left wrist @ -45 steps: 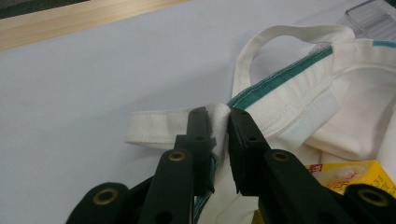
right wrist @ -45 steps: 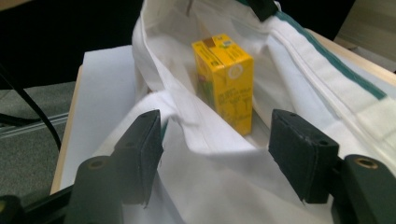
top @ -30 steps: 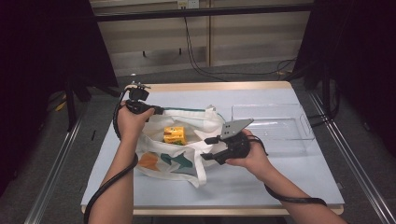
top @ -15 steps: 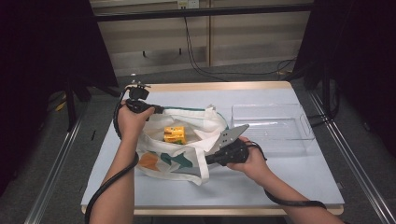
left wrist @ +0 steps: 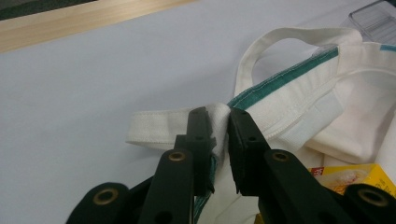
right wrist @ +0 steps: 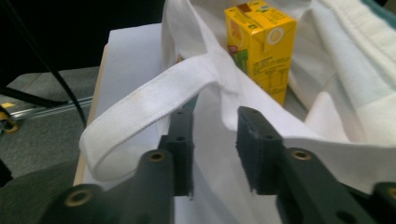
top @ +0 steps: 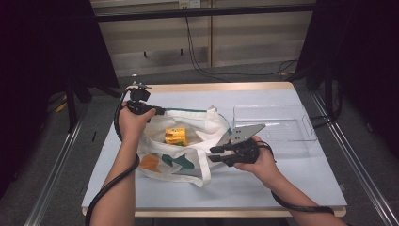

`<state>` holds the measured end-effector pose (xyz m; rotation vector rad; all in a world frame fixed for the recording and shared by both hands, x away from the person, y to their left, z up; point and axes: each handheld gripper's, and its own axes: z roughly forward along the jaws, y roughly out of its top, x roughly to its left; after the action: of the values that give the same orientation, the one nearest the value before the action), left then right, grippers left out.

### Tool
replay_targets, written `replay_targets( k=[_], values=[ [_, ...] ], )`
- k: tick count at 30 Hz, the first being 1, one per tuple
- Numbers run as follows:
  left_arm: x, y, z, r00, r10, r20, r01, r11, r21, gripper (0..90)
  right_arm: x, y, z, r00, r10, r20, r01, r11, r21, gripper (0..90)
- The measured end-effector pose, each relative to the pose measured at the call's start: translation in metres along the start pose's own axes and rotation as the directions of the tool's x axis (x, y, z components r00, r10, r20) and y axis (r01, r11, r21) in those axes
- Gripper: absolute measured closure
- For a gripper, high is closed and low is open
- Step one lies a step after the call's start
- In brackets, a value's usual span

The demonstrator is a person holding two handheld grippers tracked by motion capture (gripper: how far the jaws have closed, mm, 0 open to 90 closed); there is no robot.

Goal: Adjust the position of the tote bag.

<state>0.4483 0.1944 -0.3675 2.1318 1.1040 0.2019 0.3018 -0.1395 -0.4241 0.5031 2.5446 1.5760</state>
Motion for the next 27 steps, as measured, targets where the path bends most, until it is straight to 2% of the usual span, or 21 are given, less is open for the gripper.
replay_targets(
  k=[6,9,21,27],
  values=[
    [0.0,-0.001,0.001,1.0,-0.006,0.004,0.006,1.0,-0.006,79.5,0.0,0.003,0.004,0.9992,-0.023,0.034,0.023,1.0,-0.009,49.3],
    [0.0,-0.001,0.001,0.9999,-0.01,0.005,0.01,0.9999,-0.01,79.5,0.001,0.005,0.01,0.998,-0.037,0.051,0.037,0.999,0.0,45.4],
    [0.001,-0.001,0.001,1.0,-0.008,0.005,0.008,1.0,0.002,79.5,0.003,0.015,0.012,0.9958,-0.057,0.072,0.058,0.998,-0.012,39.5],
    [0.001,-0.001,0.001,1.0,-0.008,0.005,0.008,1.0,0.002,79.5,0.001,0.014,0.018,0.9958,-0.064,0.066,0.063,0.998,0.019,39.8]
  ],
)
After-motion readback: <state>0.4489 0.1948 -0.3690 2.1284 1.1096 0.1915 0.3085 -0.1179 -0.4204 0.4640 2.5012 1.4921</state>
